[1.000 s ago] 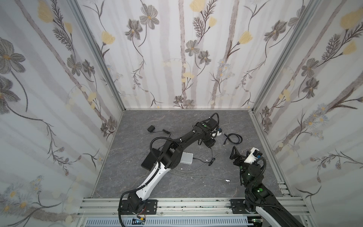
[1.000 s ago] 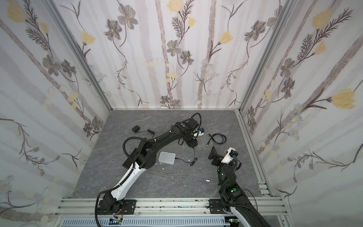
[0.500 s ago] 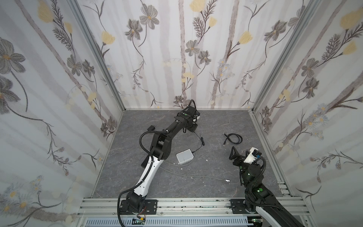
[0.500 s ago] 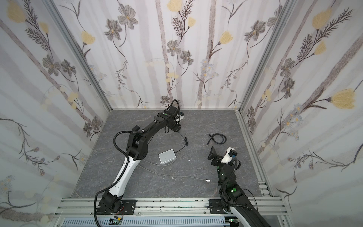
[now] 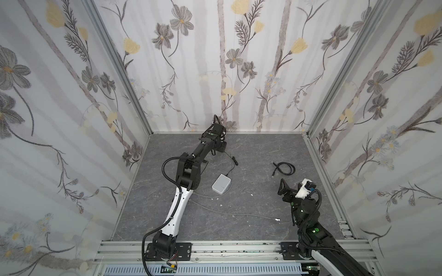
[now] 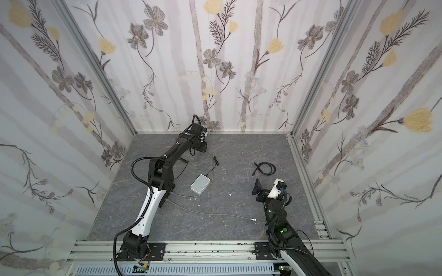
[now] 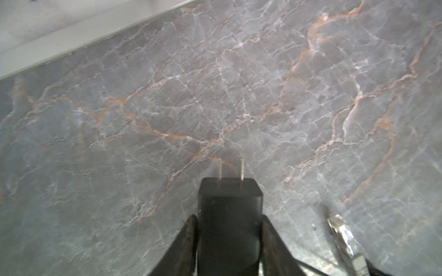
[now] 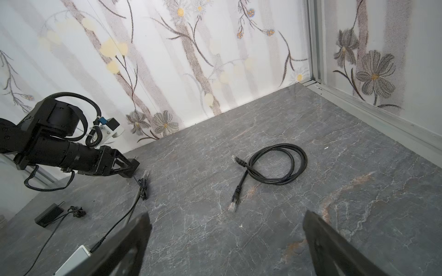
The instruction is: Insert the plug into the switch port
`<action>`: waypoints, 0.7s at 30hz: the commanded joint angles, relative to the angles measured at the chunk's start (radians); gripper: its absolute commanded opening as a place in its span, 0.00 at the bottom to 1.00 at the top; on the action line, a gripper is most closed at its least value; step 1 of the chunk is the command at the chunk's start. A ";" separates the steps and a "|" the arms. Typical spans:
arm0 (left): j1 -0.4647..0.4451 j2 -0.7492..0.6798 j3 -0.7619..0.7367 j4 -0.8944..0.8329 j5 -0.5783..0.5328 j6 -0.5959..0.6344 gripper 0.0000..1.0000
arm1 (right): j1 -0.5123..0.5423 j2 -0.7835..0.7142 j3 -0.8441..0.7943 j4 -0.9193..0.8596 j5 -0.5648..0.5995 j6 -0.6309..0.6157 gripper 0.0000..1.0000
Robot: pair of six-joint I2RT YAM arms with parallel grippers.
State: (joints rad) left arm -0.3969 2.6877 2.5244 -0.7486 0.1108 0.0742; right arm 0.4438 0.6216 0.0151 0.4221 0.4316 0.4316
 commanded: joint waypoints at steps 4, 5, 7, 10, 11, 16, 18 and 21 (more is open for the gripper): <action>-0.024 -0.155 -0.089 0.048 0.054 -0.065 0.84 | 0.000 0.088 0.026 0.085 -0.092 -0.034 1.00; -0.030 -0.197 -0.128 0.057 0.050 -0.073 0.91 | 0.001 0.113 0.034 0.091 -0.105 -0.038 1.00; -0.040 -0.292 -0.228 0.083 0.052 -0.088 0.95 | 0.001 0.171 0.056 0.097 -0.146 -0.049 1.00; -0.063 -0.483 -0.449 0.152 0.080 -0.087 0.96 | 0.002 0.288 0.119 0.072 -0.217 -0.058 0.99; -0.072 -0.546 -0.533 0.175 0.094 -0.074 0.96 | 0.003 0.325 0.143 0.060 -0.239 -0.063 0.98; -0.128 -0.689 -0.743 0.094 0.096 0.084 0.89 | 0.008 0.407 0.157 0.109 -0.305 -0.068 0.90; -0.151 -0.691 -0.782 0.036 0.068 0.133 0.87 | 0.010 0.427 0.142 0.138 -0.312 -0.045 0.88; -0.187 -0.675 -0.848 0.041 0.045 0.171 0.84 | 0.012 0.486 0.137 0.165 -0.343 -0.019 0.84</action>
State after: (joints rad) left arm -0.5667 2.0056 1.7077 -0.6739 0.1921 0.1665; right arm 0.4522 1.0756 0.1509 0.5148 0.1352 0.3859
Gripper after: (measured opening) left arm 0.837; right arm 0.838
